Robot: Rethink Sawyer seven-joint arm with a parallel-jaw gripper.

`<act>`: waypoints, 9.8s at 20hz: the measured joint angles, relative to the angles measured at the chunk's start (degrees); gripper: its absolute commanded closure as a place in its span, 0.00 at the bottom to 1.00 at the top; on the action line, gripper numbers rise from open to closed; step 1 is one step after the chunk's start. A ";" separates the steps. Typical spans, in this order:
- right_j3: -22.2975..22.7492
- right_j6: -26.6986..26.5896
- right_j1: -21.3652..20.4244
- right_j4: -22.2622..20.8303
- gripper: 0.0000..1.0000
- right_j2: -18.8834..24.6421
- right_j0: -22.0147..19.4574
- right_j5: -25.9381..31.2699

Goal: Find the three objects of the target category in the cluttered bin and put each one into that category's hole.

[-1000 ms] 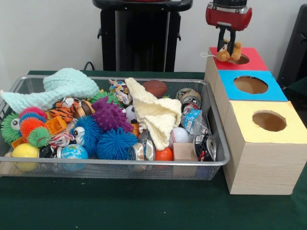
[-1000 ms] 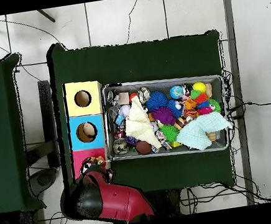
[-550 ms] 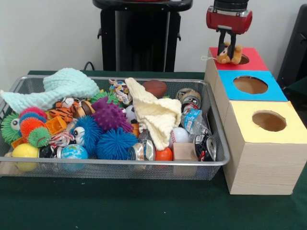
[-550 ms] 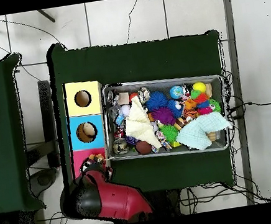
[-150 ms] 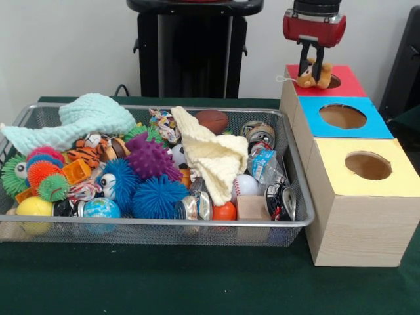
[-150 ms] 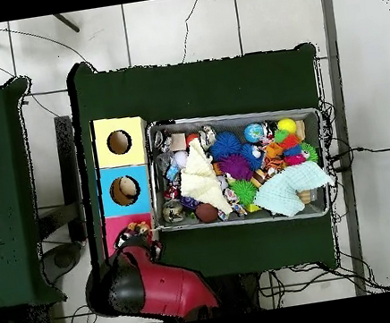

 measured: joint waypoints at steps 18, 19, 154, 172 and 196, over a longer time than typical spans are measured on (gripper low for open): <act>0.01 0.00 0.96 1.13 1.00 -0.18 3.72 -5.17; 0.01 0.00 0.97 1.13 1.00 -0.19 3.73 -5.18; 6.61 0.18 -3.17 4.21 0.00 1.36 6.86 -5.44; -1.14 0.18 -11.63 1.41 0.00 -14.38 18.03 24.33; -8.19 0.18 -9.82 -6.50 1.00 -14.50 3.04 22.57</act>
